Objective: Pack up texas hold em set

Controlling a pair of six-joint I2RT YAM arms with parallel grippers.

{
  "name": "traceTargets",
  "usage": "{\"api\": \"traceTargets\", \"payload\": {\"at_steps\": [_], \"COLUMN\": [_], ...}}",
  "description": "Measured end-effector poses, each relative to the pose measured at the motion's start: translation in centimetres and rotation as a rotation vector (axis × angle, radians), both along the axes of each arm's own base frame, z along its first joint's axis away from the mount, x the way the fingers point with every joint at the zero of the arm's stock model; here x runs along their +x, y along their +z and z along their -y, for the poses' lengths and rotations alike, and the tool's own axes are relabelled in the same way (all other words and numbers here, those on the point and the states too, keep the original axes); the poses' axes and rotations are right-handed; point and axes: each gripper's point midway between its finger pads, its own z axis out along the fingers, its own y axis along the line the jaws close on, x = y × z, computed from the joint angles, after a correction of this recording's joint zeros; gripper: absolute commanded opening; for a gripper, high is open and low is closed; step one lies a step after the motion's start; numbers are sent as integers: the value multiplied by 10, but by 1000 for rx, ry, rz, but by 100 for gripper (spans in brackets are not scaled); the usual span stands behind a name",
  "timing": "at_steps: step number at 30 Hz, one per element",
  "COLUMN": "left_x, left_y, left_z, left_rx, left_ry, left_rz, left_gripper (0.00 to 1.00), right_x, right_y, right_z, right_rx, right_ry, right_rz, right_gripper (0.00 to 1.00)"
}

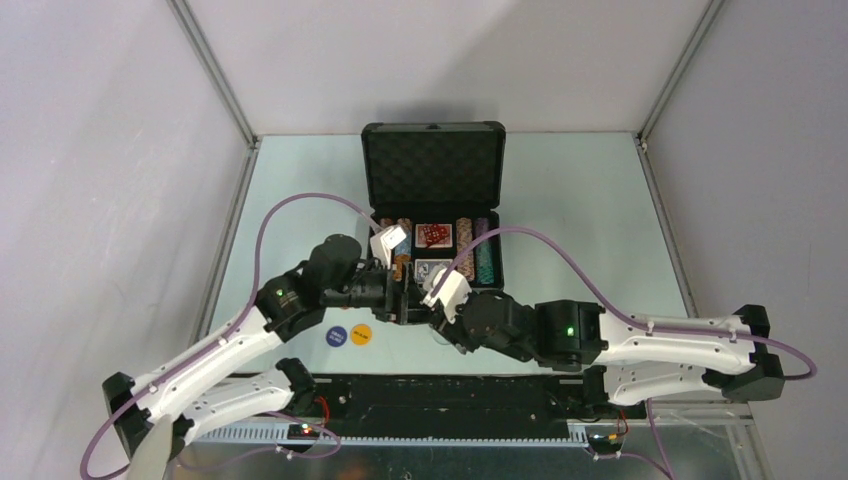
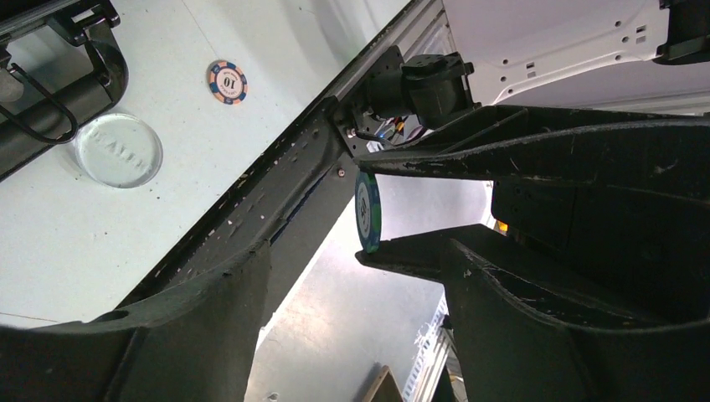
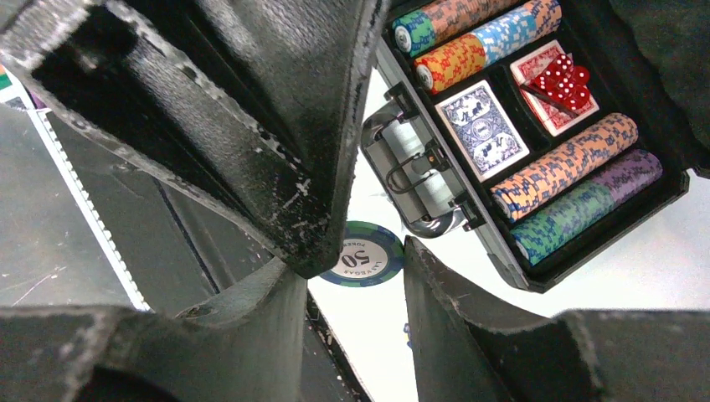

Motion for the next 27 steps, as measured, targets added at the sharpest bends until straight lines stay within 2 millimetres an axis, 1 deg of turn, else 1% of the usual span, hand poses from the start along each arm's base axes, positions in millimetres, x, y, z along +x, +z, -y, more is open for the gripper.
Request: {"api": "traceTargets", "payload": {"at_steps": [6,8,12,16,27], "left_x": [-1,-1,-3,-4,-4], "left_y": [-5,-5,-5,-5,-4], "left_z": [7,9,12,12,13], "left_rx": [13,15,15,15,11], "left_ry": [-18,-23,-34,-38,-42], "left_rz": [-7,-9,-9,-9,-6], "left_gripper": [73,68,55,45,29], "right_x": [-2,-2,-3,-3,0], "right_y": [-2,-1,-2,-2,-3], "right_z": [-3,-5,-7,-7,-6], "right_rx": [-17,-17,-20,-25,-32], "right_ry": [14,17,20,18,3], "right_rz": [4,5,6,12,22], "right_gripper": [43,43,42,43,43]}}
